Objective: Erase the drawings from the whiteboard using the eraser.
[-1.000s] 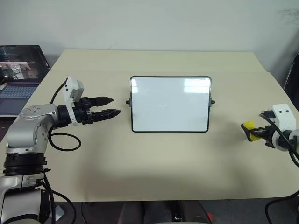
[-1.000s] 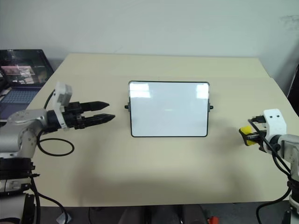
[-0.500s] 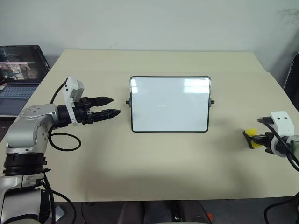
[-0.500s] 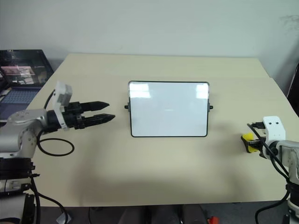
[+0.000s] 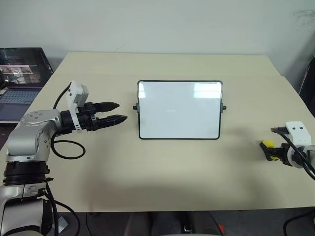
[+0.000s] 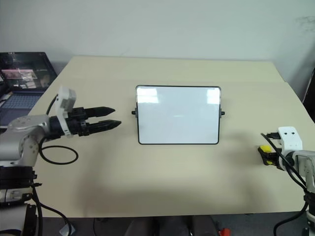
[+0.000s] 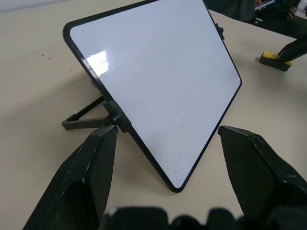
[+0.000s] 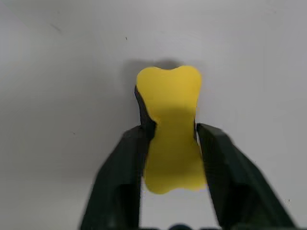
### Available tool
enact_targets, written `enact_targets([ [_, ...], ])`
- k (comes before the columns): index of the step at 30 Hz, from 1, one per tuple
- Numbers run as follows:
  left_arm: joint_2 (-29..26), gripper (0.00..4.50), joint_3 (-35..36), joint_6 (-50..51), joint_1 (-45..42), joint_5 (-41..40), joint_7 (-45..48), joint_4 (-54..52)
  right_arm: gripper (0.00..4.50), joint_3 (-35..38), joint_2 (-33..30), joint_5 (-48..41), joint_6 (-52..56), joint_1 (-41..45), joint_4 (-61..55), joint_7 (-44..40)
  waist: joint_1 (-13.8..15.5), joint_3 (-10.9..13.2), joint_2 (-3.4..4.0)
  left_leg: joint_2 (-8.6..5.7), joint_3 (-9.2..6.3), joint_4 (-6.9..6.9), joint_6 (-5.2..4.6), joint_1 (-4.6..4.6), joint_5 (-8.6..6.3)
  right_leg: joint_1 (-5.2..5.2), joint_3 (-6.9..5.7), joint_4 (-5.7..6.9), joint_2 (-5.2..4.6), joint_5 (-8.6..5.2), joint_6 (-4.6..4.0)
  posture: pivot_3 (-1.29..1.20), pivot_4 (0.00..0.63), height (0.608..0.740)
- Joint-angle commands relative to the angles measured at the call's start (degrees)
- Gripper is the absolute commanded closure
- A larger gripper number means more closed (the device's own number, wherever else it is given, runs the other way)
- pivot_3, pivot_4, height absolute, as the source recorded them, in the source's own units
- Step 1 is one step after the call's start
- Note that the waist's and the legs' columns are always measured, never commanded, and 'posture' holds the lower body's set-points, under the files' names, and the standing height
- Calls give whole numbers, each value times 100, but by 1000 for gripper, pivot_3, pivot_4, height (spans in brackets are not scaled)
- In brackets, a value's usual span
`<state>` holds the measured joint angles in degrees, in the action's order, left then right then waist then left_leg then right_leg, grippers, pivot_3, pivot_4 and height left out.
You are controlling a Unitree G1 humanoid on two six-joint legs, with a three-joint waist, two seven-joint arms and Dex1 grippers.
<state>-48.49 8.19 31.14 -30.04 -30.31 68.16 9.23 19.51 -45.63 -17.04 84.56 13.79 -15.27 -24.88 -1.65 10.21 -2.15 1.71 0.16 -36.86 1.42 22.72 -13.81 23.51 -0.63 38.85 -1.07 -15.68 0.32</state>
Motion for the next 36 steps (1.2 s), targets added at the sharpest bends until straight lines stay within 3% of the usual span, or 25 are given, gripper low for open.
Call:
enact_targets([
  [1, -63, 867, 107, -41, -88, -12, 6, -119, 1290, 230, -187, -41, 5, 97, -101, -16, -1, 0, 0, 0, 0, 0, 0, 0, 0, 0, 0, 0, 0, 0, 0, 0, 150, 740],
  [5, -86, 867, 149, -69, -71, 11, -32, -112, 26, 238, -401, -3, 0, 231, -250, 7, 0, 0, 0, 0, 0, 0, 0, 0, 0, 0, 0, 0, 1, 0, 0, 0, 150, 740],
  [9, -112, 867, 495, -220, 0, 65, -424, -111, 26, 193, -738, 5, -98, 685, -413, 15, -18, 3, 4, 0, -1, -1, 0, -2, 0, 2, 5, 2, 0, 1, 1, 0, 150, 740],
  [13, -50, 867, 984, -356, 126, 48, -1033, -293, 26, 7, -599, -27, -488, 1169, -447, 57, -20, 2, 2, 6, -3, 1, 0, -4, 0, 2, 3, 0, -1, 0, 1, 0, 150, 740],
  [16, 187, 867, 1173, -651, 150, 241, -1728, -384, 26, -117, -65, -17, -1008, 1562, -282, 207, -12, 2, 3, 9, -3, 2, 0, -5, 0, 1, 2, 1, -1, 0, 1, 0, 150, 740],
  [26, 1017, 867, 1380, -1443, 193, 818, -3520, -226, 26, -298, 2001, 490, -3430, 1434, 438, 1436, 29, -1, -1, 1, -5, -7, 2, 4, 0, 1, 6, 1, -15, 17, -8, 0, 150, 740],
  [36, 1749, 867, 1315, -2544, 204, 1193, -4351, 287, 26, -552, 2659, 782, -4669, 1151, 822, 1856, 23, -1, -1, 2, -3, -7, 2, 0, 1, 1, 5, 6, -15, 24, -16, 0, 150, 740],
])
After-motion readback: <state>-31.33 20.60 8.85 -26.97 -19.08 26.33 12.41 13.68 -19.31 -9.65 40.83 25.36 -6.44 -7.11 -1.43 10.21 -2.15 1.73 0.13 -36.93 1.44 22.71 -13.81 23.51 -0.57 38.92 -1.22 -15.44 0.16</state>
